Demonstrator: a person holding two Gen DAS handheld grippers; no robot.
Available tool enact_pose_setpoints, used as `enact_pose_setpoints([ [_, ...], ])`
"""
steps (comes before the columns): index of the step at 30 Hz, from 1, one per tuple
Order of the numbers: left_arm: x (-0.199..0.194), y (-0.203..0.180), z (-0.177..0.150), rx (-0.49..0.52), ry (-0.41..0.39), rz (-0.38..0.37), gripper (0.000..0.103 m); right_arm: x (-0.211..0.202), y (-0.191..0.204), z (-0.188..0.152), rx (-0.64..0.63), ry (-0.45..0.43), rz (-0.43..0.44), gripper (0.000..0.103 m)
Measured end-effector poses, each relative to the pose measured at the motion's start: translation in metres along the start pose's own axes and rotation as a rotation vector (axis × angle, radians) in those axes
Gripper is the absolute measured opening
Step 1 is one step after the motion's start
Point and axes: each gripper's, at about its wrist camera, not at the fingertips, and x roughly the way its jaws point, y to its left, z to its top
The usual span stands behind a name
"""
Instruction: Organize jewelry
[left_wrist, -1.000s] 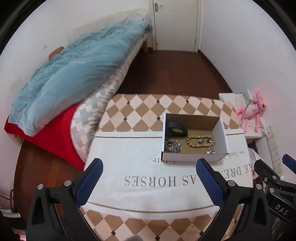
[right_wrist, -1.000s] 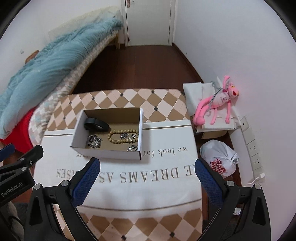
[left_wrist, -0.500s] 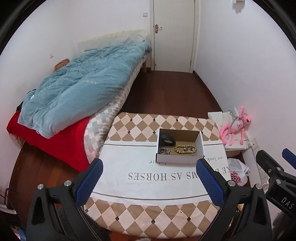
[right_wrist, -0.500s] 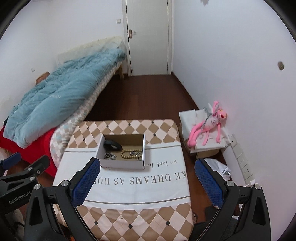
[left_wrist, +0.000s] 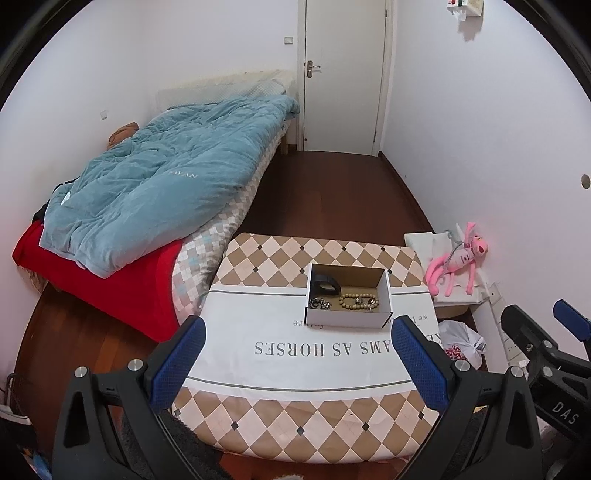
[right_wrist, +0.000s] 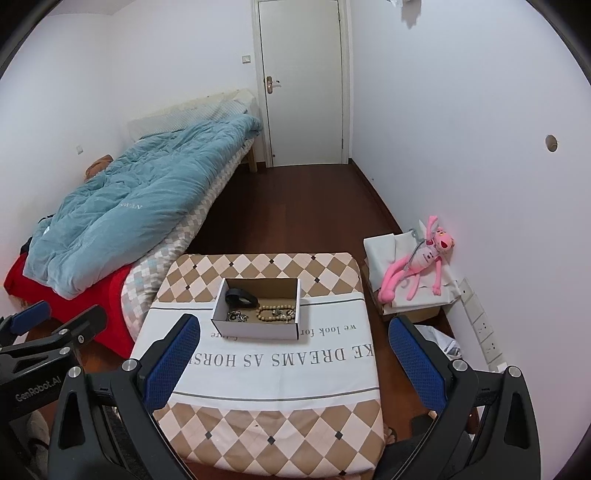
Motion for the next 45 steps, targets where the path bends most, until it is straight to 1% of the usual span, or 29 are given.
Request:
enact_pose_setpoints([
  [2,0.002,-0.001,0.002,0.004,0.006,0.001,0.103,0.0,0.001,-0.001,-0.003,0.005,-0.004,0.103],
  [7,0.026,-0.006,0.009,0.006,0.066,-0.002,0.103,0.015,0.0,0.006,-0.004,0.031,-0.026,0.103],
  [16,0.084,-0.013,0.026,0.022,0.165,0.03,0.103,0.074,0.0,0.026,-0.016,0.108,-0.058,0.103],
  [19,0.103,-0.014,0.034,0.022,0.199,0.026,0.103,0.097,0.001,0.033,-0.02,0.141,-0.06,0.103],
  [22,0.116,-0.016,0.044,0.028,0.209,0.035,0.103,0.114,0.002,0.038,-0.021,0.155,-0.074,0.103],
  [25,0.128,-0.018,0.052,0.032,0.227,0.031,0.103,0.134,-0.001,0.045,-0.014,0.189,-0.076,0.103],
  [30,0.148,-0.019,0.056,0.045,0.266,0.038,0.103,0.159,-0.002,0.051,-0.012,0.25,-0.064,0.103],
  [36,0.165,-0.018,0.054,0.031,0.321,0.026,0.103,0.179,0.001,0.052,-0.033,0.308,-0.061,0.103],
  [40,0.168,-0.017,0.053,0.027,0.333,0.025,0.103,0.185,0.003,0.049,-0.04,0.333,-0.056,0.103],
  [45,0.168,-0.016,0.053,0.023,0.337,0.02,0.103,0.185,0.004,0.049,-0.039,0.336,-0.056,0.103],
])
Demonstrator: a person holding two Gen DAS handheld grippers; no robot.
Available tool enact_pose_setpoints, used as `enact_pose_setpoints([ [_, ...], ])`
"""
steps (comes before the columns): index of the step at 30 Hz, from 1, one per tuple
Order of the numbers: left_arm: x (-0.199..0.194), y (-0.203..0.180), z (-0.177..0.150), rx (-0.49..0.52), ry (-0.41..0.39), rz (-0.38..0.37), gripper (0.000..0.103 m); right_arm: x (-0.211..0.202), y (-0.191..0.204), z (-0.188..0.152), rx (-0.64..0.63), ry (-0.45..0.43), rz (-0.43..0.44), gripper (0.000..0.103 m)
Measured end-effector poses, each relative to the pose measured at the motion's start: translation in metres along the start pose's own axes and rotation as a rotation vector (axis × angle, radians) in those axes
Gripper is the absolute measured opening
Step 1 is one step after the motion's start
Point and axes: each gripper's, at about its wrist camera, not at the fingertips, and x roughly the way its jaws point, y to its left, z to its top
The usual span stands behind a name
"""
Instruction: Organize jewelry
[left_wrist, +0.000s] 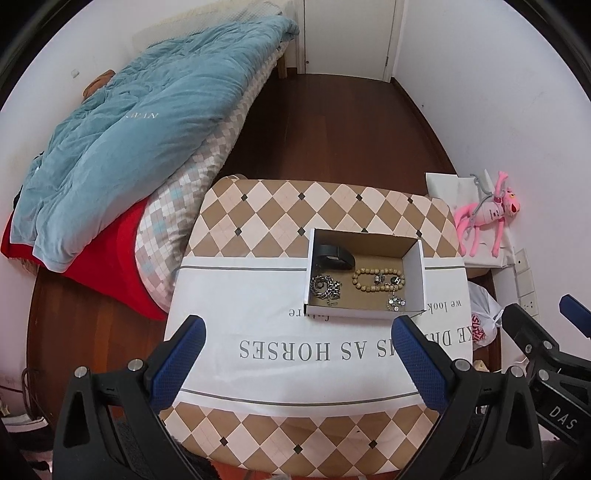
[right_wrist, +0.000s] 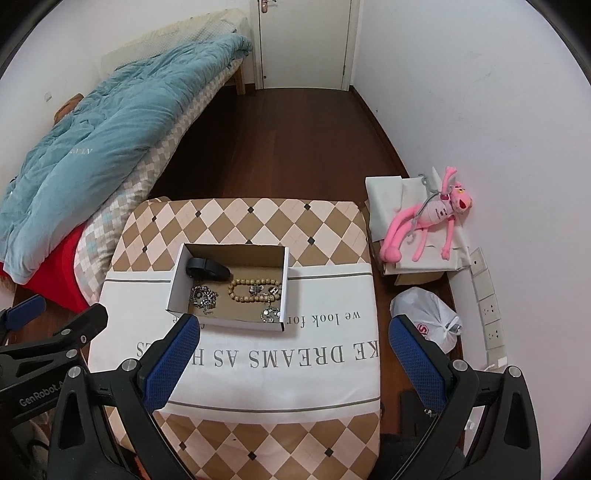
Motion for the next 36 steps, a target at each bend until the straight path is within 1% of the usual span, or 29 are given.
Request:
enact_pose_setpoints([
  [3,0.0013,0.0006,-0.0005,0.002,0.006,-0.008,0.103,0.0014,0.0003,-0.0001,-0.004,0.005,0.001,0.103],
  [19,0.0036,0.0062,-0.0058,0.0,0.004,0.012,0.103,0.0055,-0.0003,-0.0059,-0.012,0.021,-0.003,0.103],
  [36,0.001,0.0057,-0.0058,0.002,0.0,0.007,0.103,0.0066,0.0013,-0.0068,-0.012,0.024,-0.007,0.103],
])
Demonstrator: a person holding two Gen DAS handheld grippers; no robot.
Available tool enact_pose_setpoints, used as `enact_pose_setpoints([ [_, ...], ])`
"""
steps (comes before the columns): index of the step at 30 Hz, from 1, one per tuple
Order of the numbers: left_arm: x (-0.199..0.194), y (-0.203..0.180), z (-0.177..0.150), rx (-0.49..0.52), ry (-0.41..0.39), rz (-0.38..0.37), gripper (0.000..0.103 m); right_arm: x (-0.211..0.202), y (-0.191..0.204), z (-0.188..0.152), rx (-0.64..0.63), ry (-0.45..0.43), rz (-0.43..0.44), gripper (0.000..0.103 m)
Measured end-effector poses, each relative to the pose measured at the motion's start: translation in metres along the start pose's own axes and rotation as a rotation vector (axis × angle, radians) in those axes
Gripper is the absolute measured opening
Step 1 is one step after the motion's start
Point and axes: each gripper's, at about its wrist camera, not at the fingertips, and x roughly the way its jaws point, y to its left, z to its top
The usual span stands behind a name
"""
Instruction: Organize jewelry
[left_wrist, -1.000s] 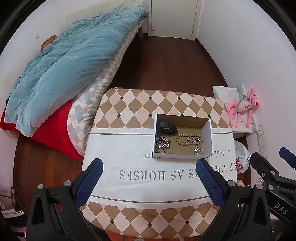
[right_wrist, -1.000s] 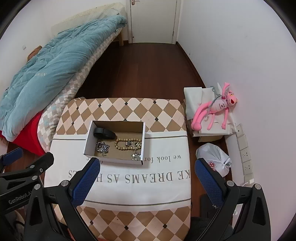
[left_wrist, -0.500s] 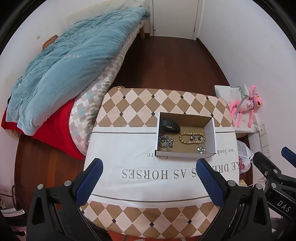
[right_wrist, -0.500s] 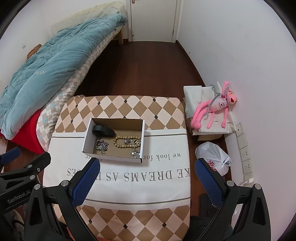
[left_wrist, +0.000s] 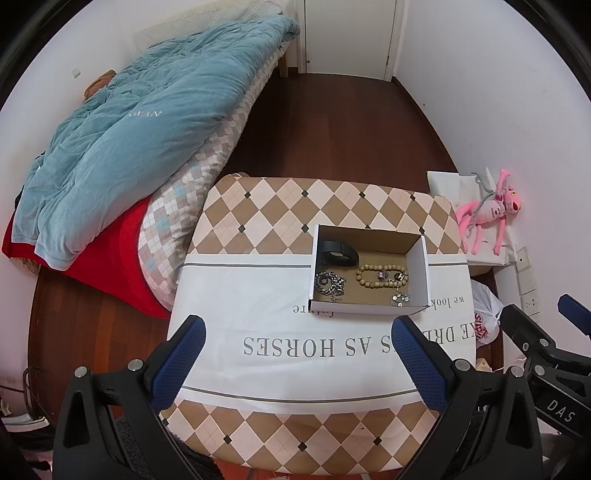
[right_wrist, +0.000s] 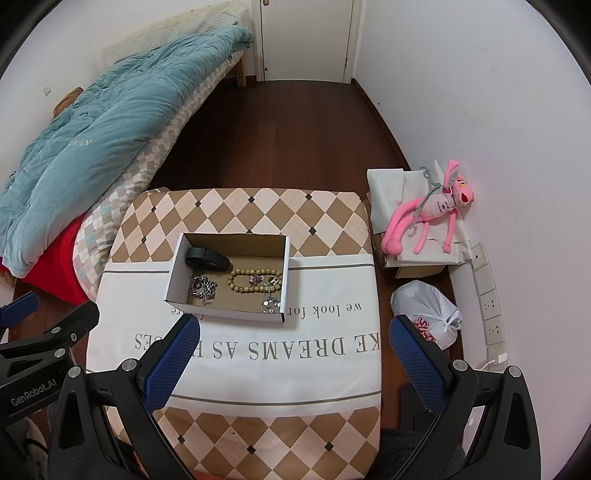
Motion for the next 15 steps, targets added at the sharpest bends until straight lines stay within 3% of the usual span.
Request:
enact_pose_setpoints([
  [15,-0.0061,0.0,0.002,-0.002,-0.009,0.004,0.103,-0.0003,0.0008,-0.0009,0.002,0.0,0.004,0.103],
])
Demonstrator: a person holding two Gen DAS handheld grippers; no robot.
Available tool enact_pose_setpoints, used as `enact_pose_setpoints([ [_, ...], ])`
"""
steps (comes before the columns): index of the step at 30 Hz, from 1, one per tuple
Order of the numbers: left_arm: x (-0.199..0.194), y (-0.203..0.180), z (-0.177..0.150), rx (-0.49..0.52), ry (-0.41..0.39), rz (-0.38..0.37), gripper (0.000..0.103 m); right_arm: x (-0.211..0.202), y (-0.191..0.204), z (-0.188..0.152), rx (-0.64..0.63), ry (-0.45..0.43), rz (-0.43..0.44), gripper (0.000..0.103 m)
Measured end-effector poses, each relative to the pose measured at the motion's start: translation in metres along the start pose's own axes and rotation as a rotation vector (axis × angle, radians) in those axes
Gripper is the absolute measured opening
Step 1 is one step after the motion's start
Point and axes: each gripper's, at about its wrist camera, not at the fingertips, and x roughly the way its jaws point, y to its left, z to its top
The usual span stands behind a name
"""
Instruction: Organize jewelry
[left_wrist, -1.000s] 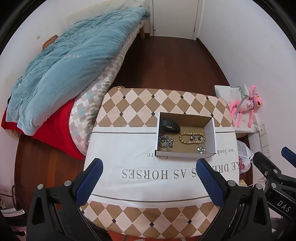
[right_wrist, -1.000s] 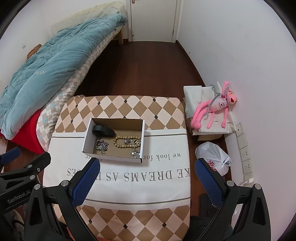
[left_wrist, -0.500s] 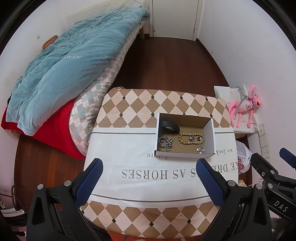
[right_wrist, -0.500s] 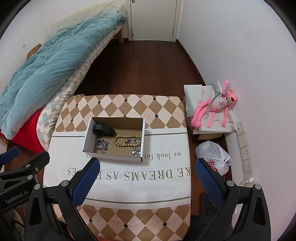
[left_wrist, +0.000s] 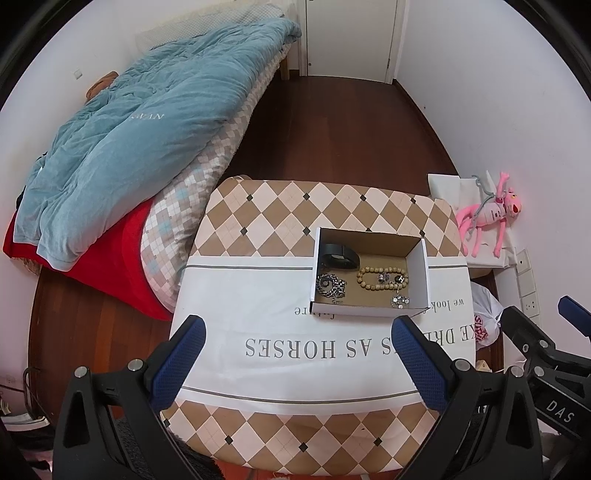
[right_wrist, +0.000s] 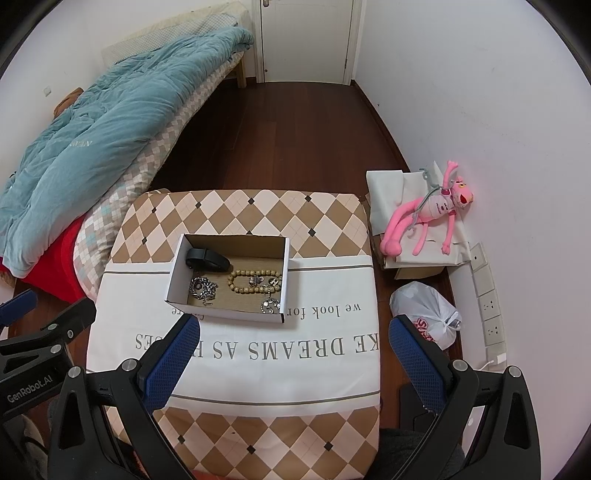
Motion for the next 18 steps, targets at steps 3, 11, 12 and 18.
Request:
enact_pose_setpoints([
  [3,-0.0005,0.0005,-0.0007,-0.001,0.001,0.001,0.103,-0.0001,0.0002,-0.0001,-0.001,0.001,0.0,0.103],
  [11,-0.0006,0.0009,-0.001,-0.003,0.002,-0.005,0.103,-0.0007,0.0003,0.0003,0.001,-0.001,-0.002,0.103],
  [12,-0.0004,0.0009,-0.0013,-0.004,0.002,-0.006,0.103,-0.0009,0.0003,0.0003,0.001,-0.001,-0.002,0.103],
  [18,0.0008,0.0004,-0.0045,-0.002,0.007,-0.008,0.103,-0.0021,0.0016,0.0001,-0.002,0.0,-0.004,0.103],
])
